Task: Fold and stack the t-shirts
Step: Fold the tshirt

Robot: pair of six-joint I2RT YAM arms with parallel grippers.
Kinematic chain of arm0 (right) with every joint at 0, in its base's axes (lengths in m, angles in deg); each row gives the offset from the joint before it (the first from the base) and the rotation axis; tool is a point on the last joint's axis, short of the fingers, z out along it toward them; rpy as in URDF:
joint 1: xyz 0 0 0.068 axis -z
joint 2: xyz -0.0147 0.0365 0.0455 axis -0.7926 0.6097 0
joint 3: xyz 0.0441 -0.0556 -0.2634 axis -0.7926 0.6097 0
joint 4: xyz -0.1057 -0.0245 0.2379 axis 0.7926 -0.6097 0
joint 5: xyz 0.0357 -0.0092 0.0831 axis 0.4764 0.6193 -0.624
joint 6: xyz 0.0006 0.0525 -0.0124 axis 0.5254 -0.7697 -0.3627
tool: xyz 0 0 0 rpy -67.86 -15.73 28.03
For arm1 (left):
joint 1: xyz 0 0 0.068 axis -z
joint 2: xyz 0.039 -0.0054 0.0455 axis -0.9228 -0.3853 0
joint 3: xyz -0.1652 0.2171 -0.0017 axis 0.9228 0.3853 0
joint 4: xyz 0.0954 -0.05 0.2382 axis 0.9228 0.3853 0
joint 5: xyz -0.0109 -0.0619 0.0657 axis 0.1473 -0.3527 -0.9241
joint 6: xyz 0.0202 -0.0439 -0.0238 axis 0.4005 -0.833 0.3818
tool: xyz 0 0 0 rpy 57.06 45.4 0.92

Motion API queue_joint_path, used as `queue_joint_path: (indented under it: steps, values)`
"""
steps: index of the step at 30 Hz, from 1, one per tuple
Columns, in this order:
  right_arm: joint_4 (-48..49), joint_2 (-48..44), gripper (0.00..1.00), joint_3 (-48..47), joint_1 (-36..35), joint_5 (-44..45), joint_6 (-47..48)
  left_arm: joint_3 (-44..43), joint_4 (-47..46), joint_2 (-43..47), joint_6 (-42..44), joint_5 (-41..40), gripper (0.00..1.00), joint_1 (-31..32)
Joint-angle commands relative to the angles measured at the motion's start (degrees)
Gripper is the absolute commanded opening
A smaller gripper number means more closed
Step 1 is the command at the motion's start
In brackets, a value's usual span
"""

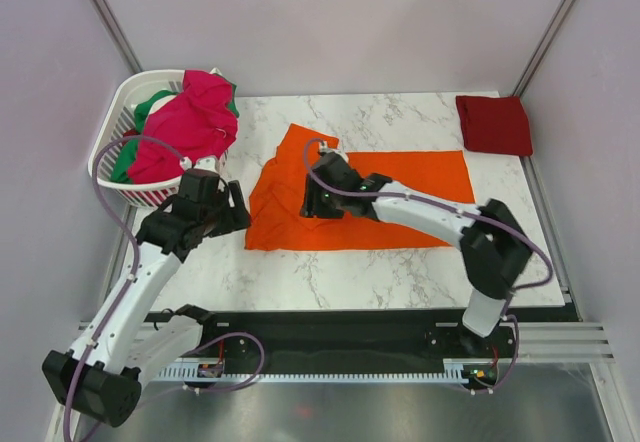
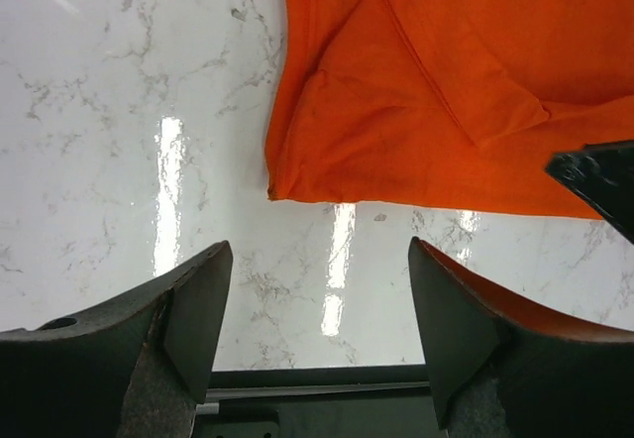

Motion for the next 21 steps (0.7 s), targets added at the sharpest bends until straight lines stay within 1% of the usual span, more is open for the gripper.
queue_joint_path:
  steps: [1,2,3,6,8,9,10,12,13,14,15,16,17,18,21]
  values:
    - [-1.23,9.17,0.52,-11.64,-1.75,0.24,2.33,2.40,-0.44,4.30,1.43,-5.58,0.79,-0.02]
    - [-2.98,13.55,0.48,-13.84,-1.93,-0.54,3.04,2.58,-0.52,4.75,1.34,-5.32,0.79,-0.02]
    - [-3.95,15.51,0.47,-17.77,-2.02,-0.81,4.18,2.75,-0.61,5.10,1.16,-5.06,0.79,-0.02]
    - [-4.93,20.35,0.45,-21.49,-2.02,-0.99,4.89,3.55,-1.49,3.53,-3.31,-1.91,0.79,-0.02]
    - [-4.93,22.28,0.44,-22.55,-2.02,-0.99,5.07,4.42,-3.85,0.20,-7.00,0.38,0.72,-0.02]
    - [-4.93,22.73,0.44,-22.99,-2.02,-1.16,5.07,5.21,-7.78,-0.77,-8.14,0.91,0.70,-0.02]
    - [-5.02,23.26,0.43,-23.61,-2.02,-1.42,5.07,6.17,-10.78,-1.57,-9.81,1.09,0.63,-0.02]
    - [-5.10,24.49,0.39,-24.23,-2.02,-2.30,5.24,9.25,-16.32,-4.28,-11.14,2.76,0.56,-0.02]
    - [-5.11,25.01,0.36,-24.32,-2.11,-2.22,5.59,10.04,-22.00,-5.60,-12.36,3.81,0.49,-0.02]
    - [-5.19,25.63,0.34,-24.40,-2.02,-2.22,6.12,10.75,-24.32,-7.18,-12.81,5.12,0.45,-0.02]
    - [-5.45,25.89,0.26,-24.41,-2.02,-2.30,6.56,10.84,-26.61,-10.24,-13.16,6.79,0.39,0.07]
    - [-5.54,26.16,0.23,-24.49,-2.02,-2.22,6.91,11.02,-29.50,-12.10,-14.21,8.29,0.30,0.07]
    - [-5.55,26.68,0.19,-24.49,-2.02,-2.30,7.43,10.84,-30.23,-13.77,-14.65,7.87,0.26,0.07]
    - [-5.89,27.12,0.18,-24.58,-2.02,-3.70,7.53,10.76,-30.67,-17.01,-14.92,7.51,0.15,0.15]
    - [-6.07,28.27,0.14,-24.76,-2.02,-5.20,8.14,11.10,-32.16,-21.07,-15.36,7.16,0.09,0.24]
